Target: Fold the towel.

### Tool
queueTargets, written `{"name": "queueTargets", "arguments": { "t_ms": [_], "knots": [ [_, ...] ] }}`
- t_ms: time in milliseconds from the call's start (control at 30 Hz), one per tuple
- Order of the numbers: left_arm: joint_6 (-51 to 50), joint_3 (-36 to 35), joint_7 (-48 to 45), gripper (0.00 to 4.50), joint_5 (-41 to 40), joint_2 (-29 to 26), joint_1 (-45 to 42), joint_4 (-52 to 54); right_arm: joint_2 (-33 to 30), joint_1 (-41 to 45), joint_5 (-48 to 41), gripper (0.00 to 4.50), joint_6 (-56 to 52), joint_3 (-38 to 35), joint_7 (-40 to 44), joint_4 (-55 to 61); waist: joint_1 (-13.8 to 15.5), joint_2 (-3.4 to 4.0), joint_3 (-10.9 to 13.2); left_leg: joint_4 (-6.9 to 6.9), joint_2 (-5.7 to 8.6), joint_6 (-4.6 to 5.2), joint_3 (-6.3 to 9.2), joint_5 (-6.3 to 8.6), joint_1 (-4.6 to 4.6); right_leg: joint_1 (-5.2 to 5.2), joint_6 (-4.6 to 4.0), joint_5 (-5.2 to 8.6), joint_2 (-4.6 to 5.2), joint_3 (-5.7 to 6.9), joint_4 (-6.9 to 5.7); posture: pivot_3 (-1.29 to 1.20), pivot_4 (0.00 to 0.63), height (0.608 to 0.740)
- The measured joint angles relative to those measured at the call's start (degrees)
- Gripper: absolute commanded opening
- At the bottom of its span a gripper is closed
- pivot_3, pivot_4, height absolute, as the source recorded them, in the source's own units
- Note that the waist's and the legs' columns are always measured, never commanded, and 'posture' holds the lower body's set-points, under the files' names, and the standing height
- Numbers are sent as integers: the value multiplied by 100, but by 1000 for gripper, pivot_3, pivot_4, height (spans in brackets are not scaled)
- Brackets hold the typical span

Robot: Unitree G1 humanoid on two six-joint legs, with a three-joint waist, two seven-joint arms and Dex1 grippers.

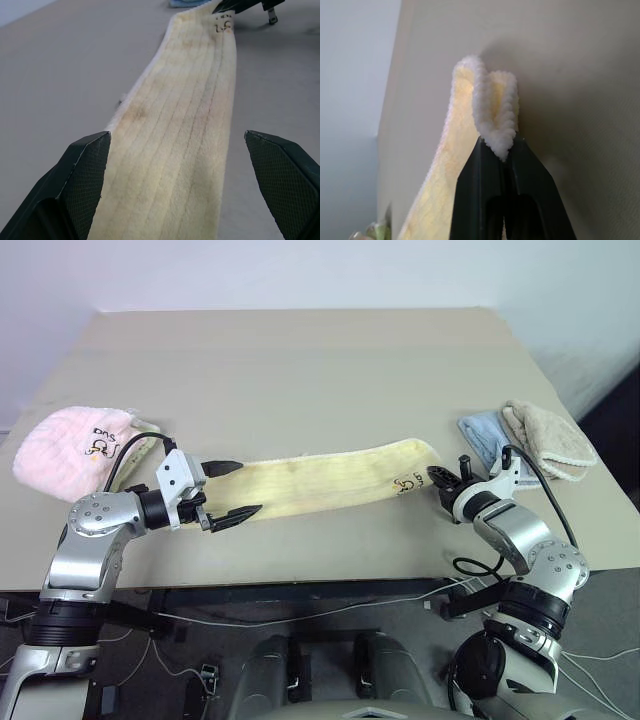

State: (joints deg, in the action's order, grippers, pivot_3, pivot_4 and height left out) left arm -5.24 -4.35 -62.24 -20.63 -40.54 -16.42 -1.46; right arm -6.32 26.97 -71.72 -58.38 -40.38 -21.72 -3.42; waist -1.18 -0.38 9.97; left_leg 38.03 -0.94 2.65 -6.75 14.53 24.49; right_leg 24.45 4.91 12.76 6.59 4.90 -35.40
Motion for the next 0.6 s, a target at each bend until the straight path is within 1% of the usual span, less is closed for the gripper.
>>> {"name": "queueTargets", "arguments": {
  "t_ms": [100,200,433,533,600],
  "knots": [
    [73,0,26,4500,7,0,-18,-1,-200,-18,-47,63,25,64,78,-61,10,8,5,-1,1,1,0,1,3,3,-1,0,11,0,1,0,150,740],
    [86,0,40,4500,8,0,-18,-3,-751,-7,-39,63,124,61,285,-297,56,26,16,-1,9,9,-1,4,15,9,-1,0,13,1,8,0,150,740],
    [109,-3,76,4500,7,0,-15,-3,-1802,196,111,63,215,96,803,-577,30,39,24,-2,7,13,-6,5,21,13,2,0,11,1,14,0,150,740],
    [112,-5,109,4500,7,1,-11,-2,-2216,393,374,63,210,457,1240,-492,28,40,25,-2,5,13,-6,6,21,13,2,0,9,1,14,0,150,740],
    [116,-5,124,4500,7,1,-9,-2,-2490,375,756,63,202,1025,1638,-122,24,44,27,-2,4,14,-6,6,24,17,3,0,10,1,14,0,150,740]
  ]
}}
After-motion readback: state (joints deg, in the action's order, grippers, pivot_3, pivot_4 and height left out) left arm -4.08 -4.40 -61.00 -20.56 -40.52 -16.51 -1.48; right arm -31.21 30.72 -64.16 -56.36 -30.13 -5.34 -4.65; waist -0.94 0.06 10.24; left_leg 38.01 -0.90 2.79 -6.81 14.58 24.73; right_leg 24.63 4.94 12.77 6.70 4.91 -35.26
